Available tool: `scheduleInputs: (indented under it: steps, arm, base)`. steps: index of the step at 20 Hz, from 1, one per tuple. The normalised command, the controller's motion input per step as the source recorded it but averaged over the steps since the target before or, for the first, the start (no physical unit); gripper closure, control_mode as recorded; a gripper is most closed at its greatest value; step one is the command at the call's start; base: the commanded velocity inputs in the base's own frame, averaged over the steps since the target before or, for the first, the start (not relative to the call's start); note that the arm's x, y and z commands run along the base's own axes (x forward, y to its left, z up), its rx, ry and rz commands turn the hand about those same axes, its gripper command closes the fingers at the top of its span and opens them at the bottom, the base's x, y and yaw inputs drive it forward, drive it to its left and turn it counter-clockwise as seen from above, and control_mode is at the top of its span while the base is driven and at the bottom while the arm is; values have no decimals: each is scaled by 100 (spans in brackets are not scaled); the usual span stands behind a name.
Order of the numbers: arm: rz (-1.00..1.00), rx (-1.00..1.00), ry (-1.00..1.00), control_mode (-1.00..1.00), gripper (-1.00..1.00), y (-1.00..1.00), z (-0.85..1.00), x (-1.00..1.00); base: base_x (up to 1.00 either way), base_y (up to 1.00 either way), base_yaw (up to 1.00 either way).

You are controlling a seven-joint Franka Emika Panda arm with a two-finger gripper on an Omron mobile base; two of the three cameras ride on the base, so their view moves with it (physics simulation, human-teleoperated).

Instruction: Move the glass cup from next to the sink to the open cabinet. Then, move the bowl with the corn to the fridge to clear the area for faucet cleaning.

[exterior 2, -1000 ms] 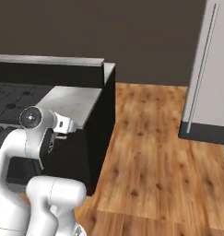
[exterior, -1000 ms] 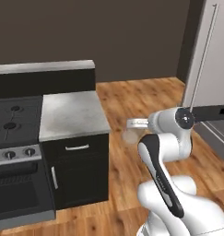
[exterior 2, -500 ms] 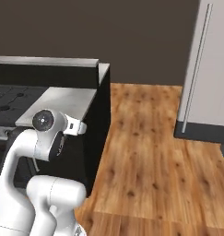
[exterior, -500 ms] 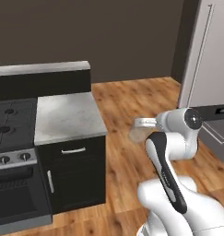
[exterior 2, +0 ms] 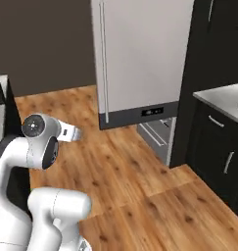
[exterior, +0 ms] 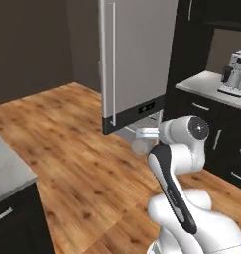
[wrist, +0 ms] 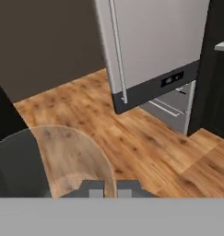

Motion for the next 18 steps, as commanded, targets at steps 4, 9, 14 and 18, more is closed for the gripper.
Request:
scheduleInputs:
  steps: [4, 9, 14, 18]
  arm:
    - [0, 0, 0, 100, 100, 0, 0, 0]
    - [0, 0, 0, 100, 100, 0, 0, 0]
    - [0, 0, 0, 100, 100, 0, 0, 0]
    - [0, 0, 0, 100, 100, 0, 0, 0]
  base:
    - [51, -19, -82]
    - [96, -2, -64]
    - [100, 12, -42]
    - [100, 28, -44]
